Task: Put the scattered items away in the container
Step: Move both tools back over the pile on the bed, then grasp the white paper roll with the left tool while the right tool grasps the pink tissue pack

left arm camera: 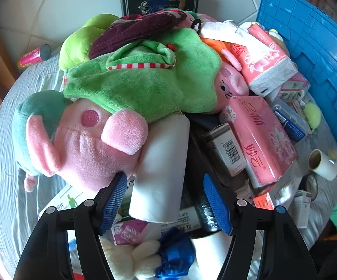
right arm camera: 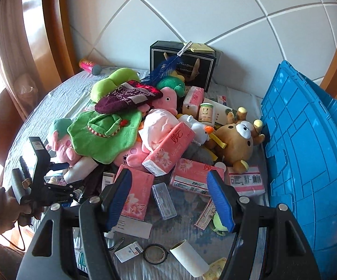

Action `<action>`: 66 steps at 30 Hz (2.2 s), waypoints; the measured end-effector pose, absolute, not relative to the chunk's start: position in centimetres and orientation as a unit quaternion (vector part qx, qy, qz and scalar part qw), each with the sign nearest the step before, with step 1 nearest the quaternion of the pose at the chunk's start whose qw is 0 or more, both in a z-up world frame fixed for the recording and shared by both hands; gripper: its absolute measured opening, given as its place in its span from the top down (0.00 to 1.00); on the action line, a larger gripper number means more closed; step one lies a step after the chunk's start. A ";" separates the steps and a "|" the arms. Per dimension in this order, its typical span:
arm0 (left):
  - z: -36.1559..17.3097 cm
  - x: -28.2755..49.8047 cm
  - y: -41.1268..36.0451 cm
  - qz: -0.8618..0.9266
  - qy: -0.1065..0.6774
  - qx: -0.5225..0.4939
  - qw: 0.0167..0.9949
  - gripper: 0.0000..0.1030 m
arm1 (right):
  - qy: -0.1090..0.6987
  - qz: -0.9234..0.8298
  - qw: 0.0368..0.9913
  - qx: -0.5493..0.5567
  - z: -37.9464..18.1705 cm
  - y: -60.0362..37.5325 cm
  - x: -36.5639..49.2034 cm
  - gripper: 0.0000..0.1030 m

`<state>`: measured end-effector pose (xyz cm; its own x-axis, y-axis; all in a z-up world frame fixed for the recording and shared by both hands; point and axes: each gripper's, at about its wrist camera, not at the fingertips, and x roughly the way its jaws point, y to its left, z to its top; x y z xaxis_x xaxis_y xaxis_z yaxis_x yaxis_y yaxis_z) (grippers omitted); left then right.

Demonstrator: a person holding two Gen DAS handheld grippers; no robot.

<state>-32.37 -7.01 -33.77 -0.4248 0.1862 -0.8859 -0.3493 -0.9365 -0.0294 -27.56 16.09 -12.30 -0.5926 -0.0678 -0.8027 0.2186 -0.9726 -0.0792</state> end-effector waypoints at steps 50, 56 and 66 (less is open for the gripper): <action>-27.3 -30.3 -9.2 0.857 0.036 -0.476 0.194 0.57 | -0.030 -0.843 0.065 0.533 -23.8 14.9 -39.1 0.51; -25.5 -29.7 -8.5 0.866 0.031 -0.456 0.205 0.57 | -0.037 -0.852 0.069 0.518 -22.1 15.8 -37.7 0.51; -21.9 -28.4 -6.2 0.880 0.047 -0.424 0.208 0.57 | -0.033 -0.864 0.086 0.495 -19.6 17.1 -35.7 0.51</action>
<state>-28.39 -6.19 -21.89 -0.5544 0.3263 -0.7656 -0.4060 -0.9091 -0.0935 -35.66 17.06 -19.62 -0.4951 -0.1814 -0.8497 0.1152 -0.9830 0.1428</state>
